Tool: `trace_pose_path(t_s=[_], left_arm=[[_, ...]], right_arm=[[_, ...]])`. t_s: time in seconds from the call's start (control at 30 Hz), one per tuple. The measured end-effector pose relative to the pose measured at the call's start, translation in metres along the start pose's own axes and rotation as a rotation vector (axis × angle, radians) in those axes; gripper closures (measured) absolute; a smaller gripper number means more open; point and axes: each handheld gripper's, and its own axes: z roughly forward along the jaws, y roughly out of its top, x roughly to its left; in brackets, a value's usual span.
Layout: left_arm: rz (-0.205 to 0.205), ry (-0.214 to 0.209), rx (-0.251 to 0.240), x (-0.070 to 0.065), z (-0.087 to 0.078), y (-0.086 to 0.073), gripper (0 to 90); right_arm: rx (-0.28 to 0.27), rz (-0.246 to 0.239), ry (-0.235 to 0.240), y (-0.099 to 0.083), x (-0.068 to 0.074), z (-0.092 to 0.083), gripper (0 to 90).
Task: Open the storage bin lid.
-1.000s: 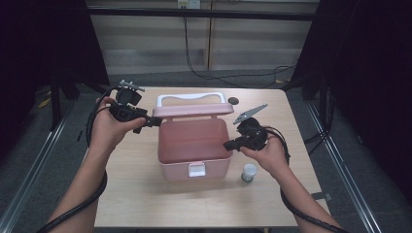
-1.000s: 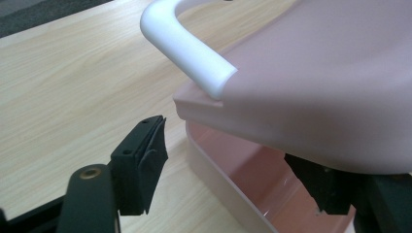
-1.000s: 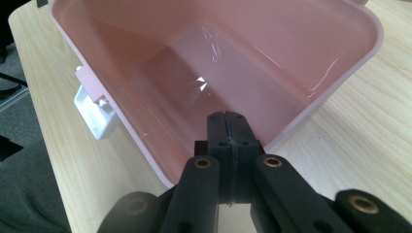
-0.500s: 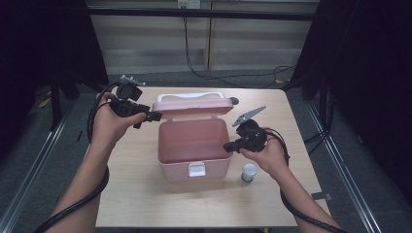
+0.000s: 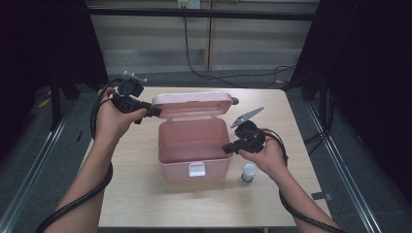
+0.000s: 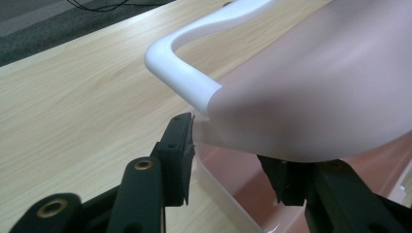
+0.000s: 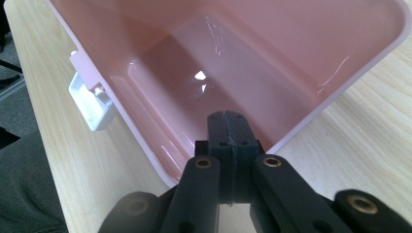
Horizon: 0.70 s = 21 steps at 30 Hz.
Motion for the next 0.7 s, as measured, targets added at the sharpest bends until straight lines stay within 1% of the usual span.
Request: trace_pose_path(t_s=[0.03, 0.1, 0.13, 0.17, 0.2, 0.23, 0.27, 0.33, 0.37, 0.4, 0.47, 0.5, 0.53, 0.6, 0.63, 0.67, 0.7], left_arm=[[-0.001, 0.004, -0.002, 0.000, 0.001, 0.001, 58.1], [-0.004, -0.001, 0.000, 0.000, 0.001, 0.002, 61.2], [-0.004, 0.006, -0.003, -0.001, 0.001, 0.003, 61.7], [-0.012, 0.009, -0.011, -0.001, 0.002, 0.004, 62.2], [-0.001, 0.013, -0.004, 0.000, 0.002, 0.005, 63.3], [-0.002, 0.015, -0.001, 0.000, 0.002, 0.006, 63.4], [-0.005, 0.020, -0.003, 0.000, 0.002, 0.007, 63.8], [-0.017, 0.013, -0.008, 0.000, 0.003, 0.008, 65.8], [-0.001, 0.018, -0.002, 0.001, 0.002, 0.010, 67.2], [0.001, 0.024, -0.001, 0.000, 0.003, 0.011, 68.0], [-0.010, 0.032, -0.002, 0.000, 0.003, 0.012, 69.2], [-0.006, 0.036, 0.002, 0.001, 0.003, 0.013, 69.9], [-0.014, 0.041, 0.001, 0.001, 0.004, 0.013, 70.7], [-0.016, 0.055, 0.004, 0.000, 0.004, 0.014, 71.9], [-0.009, 0.071, 0.011, -0.001, 0.004, 0.015, 72.7], [0.003, 0.078, 0.020, -0.001, 0.004, 0.017, 73.4], [0.000, 0.086, 0.022, -0.001, 0.004, 0.018, 73.8]], right_arm=[[-0.001, -0.002, 0.001, 0.000, 0.000, 0.000, 90.0], [-0.002, -0.002, 0.002, 0.000, 0.000, 0.000, 90.0], [-0.002, -0.003, 0.003, 0.000, 0.000, 0.000, 90.0], [0.001, -0.006, 0.001, 0.000, 0.000, 0.001, 90.0], [0.007, -0.004, 0.002, 0.000, 0.000, 0.001, 90.0], [0.006, -0.009, 0.001, 0.000, 0.001, 0.001, 90.0], [0.005, -0.011, 0.000, 0.000, 0.000, 0.001, 90.0], [0.003, -0.011, 0.004, -0.001, 0.000, 0.002, 90.0], [0.005, -0.009, 0.004, -0.001, 0.000, 0.003, 90.0], [0.005, -0.009, 0.007, -0.001, 0.001, 0.003, 90.0], [0.008, -0.011, 0.006, -0.001, 0.001, 0.005, 90.0], [0.011, -0.012, 0.006, -0.001, 0.001, 0.005, 90.0], [0.010, -0.015, 0.005, -0.001, 0.001, 0.005, 90.0], [0.018, -0.013, 0.003, -0.001, 0.002, 0.006, 90.0], [0.016, -0.013, 0.003, -0.001, 0.002, 0.006, 90.0], [0.020, -0.009, 0.005, -0.001, 0.002, 0.006, 90.0], [0.020, -0.011, 0.005, -0.001, 0.002, 0.006, 90.0]])
